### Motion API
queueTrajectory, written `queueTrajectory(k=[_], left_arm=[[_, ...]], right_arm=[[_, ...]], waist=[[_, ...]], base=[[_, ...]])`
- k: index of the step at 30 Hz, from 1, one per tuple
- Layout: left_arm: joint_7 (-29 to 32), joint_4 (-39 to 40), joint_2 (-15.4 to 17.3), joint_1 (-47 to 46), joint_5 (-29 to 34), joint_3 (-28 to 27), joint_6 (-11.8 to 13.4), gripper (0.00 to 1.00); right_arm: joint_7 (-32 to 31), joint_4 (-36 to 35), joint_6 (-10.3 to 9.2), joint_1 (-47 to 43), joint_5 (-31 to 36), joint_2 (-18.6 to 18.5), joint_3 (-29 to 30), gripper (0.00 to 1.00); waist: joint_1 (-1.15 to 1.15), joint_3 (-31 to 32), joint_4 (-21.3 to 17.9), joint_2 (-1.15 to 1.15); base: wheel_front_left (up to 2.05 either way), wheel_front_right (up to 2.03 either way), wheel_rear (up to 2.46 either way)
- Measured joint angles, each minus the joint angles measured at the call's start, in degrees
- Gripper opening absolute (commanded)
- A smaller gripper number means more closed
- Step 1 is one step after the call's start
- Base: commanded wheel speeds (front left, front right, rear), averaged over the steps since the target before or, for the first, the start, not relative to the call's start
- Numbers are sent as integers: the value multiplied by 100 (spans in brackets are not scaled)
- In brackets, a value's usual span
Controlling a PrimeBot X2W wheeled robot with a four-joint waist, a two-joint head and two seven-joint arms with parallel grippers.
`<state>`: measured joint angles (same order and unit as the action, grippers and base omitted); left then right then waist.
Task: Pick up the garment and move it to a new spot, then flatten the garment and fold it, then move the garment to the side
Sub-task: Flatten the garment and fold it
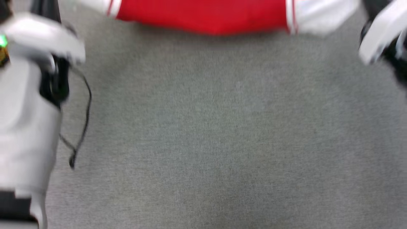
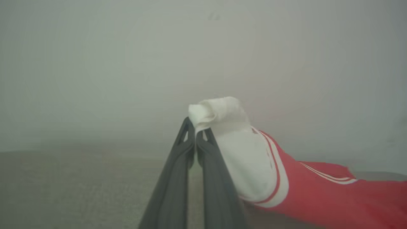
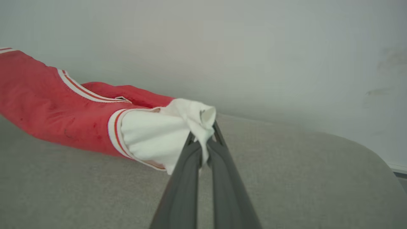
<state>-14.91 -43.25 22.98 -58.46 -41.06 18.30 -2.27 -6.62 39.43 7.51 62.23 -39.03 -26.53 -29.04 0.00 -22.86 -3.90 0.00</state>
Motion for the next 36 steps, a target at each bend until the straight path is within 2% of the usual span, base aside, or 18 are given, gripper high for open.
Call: queueTrajectory(k=[7,16,23,27,30,31,32,33,36], left_arm=[[-8,990,167,2193,-67,-232,313,0],[137,2237,226,4897,-367,-300,912,0],[449,3253,311,6397,-358,-147,1486,0],[582,3672,390,6846,-298,-77,1751,0],[634,3889,434,7035,-279,-53,1853,0],[643,3960,447,7063,-265,-54,1892,0],[643,4022,470,7079,-218,-40,1916,0],[646,4083,477,7080,-198,-24,1942,0],[648,4254,466,7083,-134,32,1990,0]], right_arm=[[-87,-783,1,-1755,-203,-87,114,0],[-391,-1752,0,-4235,-138,-57,798,0],[-1191,-2615,0,-6168,274,230,1549,0],[-1923,-3256,0,-7053,639,508,1968,0],[-2484,-3650,0,-7609,905,771,2265,0],[-2652,-3750,-1,-7761,950,869,2339,30],[-2784,-3866,-1,-7884,1028,949,2384,76],[-2887,-3964,-1,-7962,1069,1022,2451,100],[-2962,-4269,-1,-7988,1192,1206,2682,100]], waist=[[-1,855,-10,0],[-2,1825,-51,0],[-3,2421,-24,0],[-3,2552,43,0],[-2,2587,109,0],[-2,2589,131,0],[-2,2586,152,0],[-2,2581,170,0],[-1,2543,222,0]], base=[[0,0,0],[0,0,0],[0,0,0],[0,0,0],[0,0,0],[0,0,0],[0,0,0],[0,0,0],[0,0,0]])
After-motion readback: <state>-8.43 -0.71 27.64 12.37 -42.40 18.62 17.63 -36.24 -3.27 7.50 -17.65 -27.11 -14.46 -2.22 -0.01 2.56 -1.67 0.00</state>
